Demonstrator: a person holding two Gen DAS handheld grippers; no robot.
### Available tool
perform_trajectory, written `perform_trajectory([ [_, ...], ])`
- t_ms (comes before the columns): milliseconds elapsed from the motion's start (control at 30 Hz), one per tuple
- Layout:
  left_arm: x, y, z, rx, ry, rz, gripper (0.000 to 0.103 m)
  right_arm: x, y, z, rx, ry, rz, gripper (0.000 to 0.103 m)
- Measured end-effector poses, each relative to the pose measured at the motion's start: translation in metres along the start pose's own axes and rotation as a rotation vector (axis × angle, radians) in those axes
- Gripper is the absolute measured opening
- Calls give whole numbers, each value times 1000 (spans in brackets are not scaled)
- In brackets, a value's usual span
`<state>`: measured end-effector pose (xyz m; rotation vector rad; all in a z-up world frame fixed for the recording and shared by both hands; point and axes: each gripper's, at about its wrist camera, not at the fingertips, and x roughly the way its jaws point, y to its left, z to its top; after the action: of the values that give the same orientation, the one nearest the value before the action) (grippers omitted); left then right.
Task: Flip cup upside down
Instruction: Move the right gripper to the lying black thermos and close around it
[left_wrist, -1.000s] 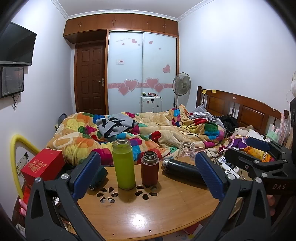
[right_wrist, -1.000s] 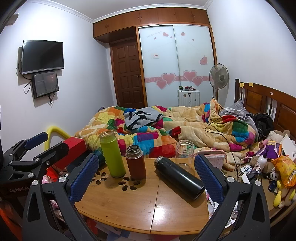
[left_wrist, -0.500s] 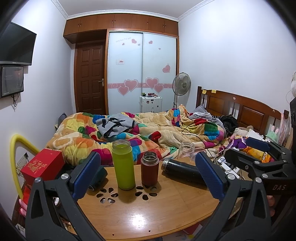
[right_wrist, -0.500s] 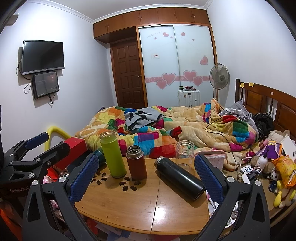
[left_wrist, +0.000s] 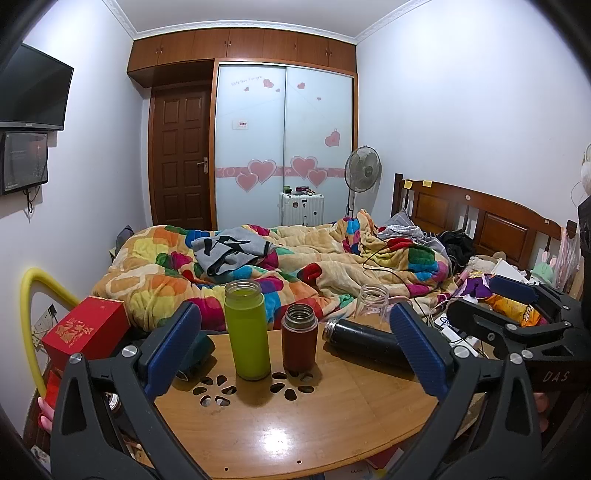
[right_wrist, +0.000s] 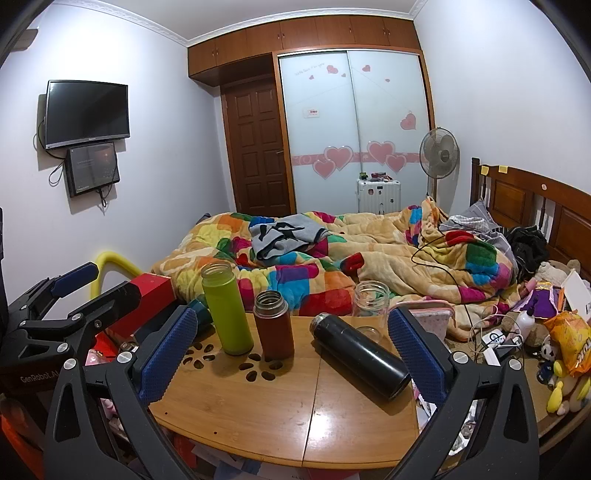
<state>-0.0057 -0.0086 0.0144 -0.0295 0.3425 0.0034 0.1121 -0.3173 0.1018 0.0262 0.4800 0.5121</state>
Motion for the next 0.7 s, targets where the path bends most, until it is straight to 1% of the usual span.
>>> perform_trajectory([
  [200, 3, 0, 3, 1, 1, -3, 103, 4, 3, 3, -4, 4, 4, 103],
  [400, 24, -2, 3, -5, 37, -11, 103, 20, -17, -7, -1, 34, -1, 103],
  [500, 36, -1, -5, -12, 51, -17, 103, 40, -37, -16, -4, 81, -24, 103],
  [600, 47, -2, -14, -7, 49, -11, 103, 69, -56, -25, -38, 145, -69, 103],
  [700, 60, -5, -26, 10, 44, -4, 103, 100, -79, -38, -80, 222, -80, 103],
])
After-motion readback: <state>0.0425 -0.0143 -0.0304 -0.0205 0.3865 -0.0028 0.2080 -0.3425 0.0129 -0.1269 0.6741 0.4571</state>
